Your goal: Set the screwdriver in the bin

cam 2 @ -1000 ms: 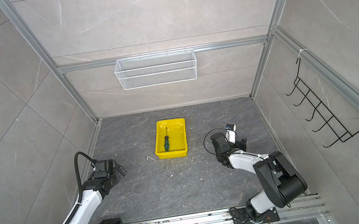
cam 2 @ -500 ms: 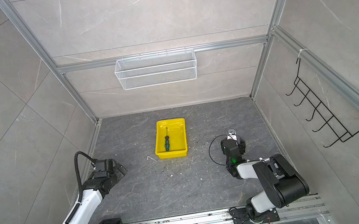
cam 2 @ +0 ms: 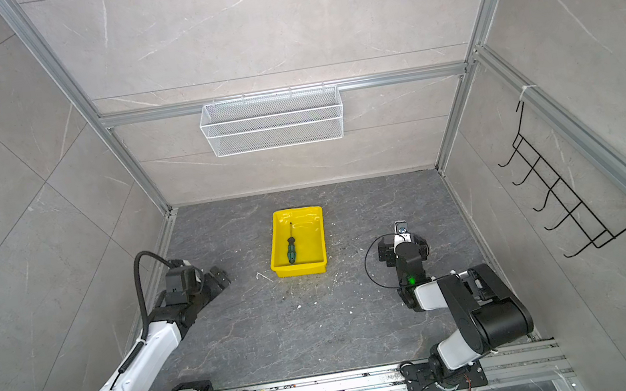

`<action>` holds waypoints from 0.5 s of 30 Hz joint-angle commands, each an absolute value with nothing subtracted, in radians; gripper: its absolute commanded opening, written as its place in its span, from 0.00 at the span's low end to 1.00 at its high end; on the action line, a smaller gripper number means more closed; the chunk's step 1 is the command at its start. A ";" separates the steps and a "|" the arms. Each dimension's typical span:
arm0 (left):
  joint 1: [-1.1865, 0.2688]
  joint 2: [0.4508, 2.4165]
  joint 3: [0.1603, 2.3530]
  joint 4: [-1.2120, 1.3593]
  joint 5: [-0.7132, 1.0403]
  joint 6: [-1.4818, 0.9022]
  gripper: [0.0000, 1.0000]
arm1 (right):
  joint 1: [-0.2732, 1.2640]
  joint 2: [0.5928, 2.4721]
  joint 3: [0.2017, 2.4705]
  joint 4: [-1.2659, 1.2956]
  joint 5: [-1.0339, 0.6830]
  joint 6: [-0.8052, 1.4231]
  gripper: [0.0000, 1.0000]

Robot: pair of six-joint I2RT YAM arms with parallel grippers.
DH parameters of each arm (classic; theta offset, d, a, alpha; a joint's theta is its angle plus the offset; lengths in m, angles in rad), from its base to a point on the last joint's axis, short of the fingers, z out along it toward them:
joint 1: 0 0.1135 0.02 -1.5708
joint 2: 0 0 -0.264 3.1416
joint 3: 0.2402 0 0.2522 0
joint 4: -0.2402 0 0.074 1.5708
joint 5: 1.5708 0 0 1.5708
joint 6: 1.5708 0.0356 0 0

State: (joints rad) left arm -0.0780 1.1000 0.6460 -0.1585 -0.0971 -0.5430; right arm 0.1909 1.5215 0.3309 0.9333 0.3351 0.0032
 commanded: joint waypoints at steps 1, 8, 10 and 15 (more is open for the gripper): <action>-0.074 1.142 0.684 -0.004 -0.239 -0.273 1.00 | 0.187 1.525 0.330 0.950 0.322 0.001 0.99; -0.074 1.288 0.436 0.538 -0.337 0.039 1.00 | 0.186 1.526 0.330 0.951 0.323 0.000 0.99; -0.072 1.362 0.411 0.629 -0.334 0.049 1.00 | 0.185 1.526 0.330 0.951 0.322 0.001 0.99; -0.054 1.461 0.420 0.725 -0.275 0.033 1.00 | 0.186 1.526 0.330 0.950 0.321 0.000 0.99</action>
